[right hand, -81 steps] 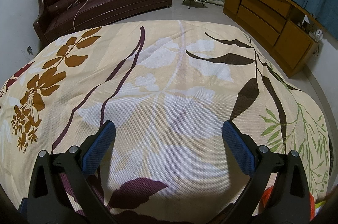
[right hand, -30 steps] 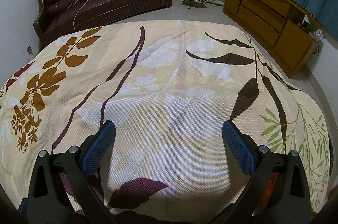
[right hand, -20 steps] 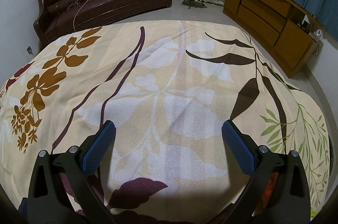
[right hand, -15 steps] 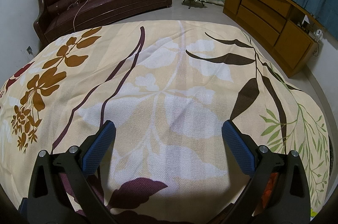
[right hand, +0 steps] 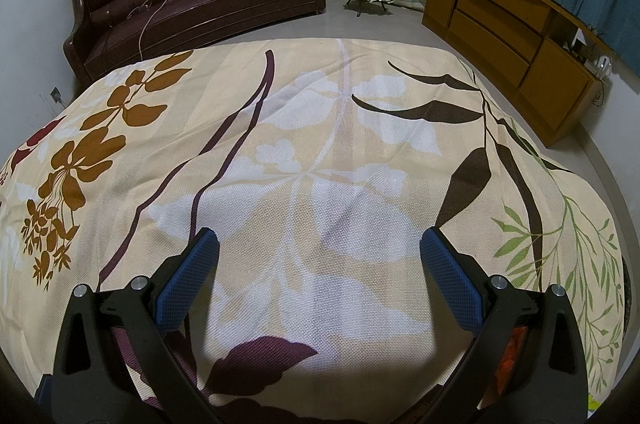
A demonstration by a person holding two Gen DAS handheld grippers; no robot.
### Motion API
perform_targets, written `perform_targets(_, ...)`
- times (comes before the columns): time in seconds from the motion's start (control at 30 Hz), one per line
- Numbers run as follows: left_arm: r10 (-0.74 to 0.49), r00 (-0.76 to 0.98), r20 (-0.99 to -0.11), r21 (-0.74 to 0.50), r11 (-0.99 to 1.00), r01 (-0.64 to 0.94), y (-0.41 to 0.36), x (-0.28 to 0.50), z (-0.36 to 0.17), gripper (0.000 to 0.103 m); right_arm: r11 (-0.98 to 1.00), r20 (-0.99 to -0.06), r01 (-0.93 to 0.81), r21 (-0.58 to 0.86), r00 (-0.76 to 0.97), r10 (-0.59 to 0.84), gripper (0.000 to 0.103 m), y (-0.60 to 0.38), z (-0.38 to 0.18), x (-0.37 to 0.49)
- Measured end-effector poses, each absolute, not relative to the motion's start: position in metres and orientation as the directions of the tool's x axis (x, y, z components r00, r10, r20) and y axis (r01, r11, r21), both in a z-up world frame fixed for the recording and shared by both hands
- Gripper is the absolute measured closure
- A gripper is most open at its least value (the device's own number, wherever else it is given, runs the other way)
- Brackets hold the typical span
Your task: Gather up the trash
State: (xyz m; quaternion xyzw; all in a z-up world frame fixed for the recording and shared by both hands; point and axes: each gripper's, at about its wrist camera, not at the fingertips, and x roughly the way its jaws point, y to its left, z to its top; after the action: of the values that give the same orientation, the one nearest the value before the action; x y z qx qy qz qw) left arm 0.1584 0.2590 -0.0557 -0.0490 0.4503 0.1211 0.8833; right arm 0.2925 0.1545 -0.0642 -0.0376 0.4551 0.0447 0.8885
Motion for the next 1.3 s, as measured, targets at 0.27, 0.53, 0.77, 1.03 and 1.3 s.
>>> perform_targets(0.27, 0.17, 0.565, -0.807, 0.022, 0.966, -0.258, 0.259, 0.159, -0.056, 0.006, 0.993, -0.812, -0.114, -0.026, 0.582, 0.046, 0.004, 0.154, -0.064, 0.292)
perform_targets(0.53, 0.17, 0.565, -0.807, 0.022, 0.966, -0.259, 0.259, 0.158, -0.056, 0.006, 0.994, -0.812, -0.107, -0.026, 0.582, 0.041, 0.004, 0.154, -0.064, 0.292)
perform_targets(0.77, 0.171, 0.564, -0.808, 0.021, 0.965, -0.261, 0.26, 0.159, -0.055, 0.006, 0.996, -0.813, -0.081, -0.026, 0.581, 0.027, 0.004, 0.154, -0.065, 0.289)
perform_targets(1.03, 0.167, 0.563, -0.809, 0.022, 0.967, -0.254, 0.26, 0.161, -0.057, 0.006, 0.981, -0.849, -0.195, -0.01, 0.52, 0.094, 0.004, 0.165, -0.062, 0.288)
perform_targets(1.3, 0.153, 0.606, -0.781, -0.045, 0.953, -0.299, 0.277, 0.149, -0.051, 0.006, 0.958, -0.652, -0.282, -0.041, 0.734, 0.188, 0.004, 0.141, 0.03, 0.227)
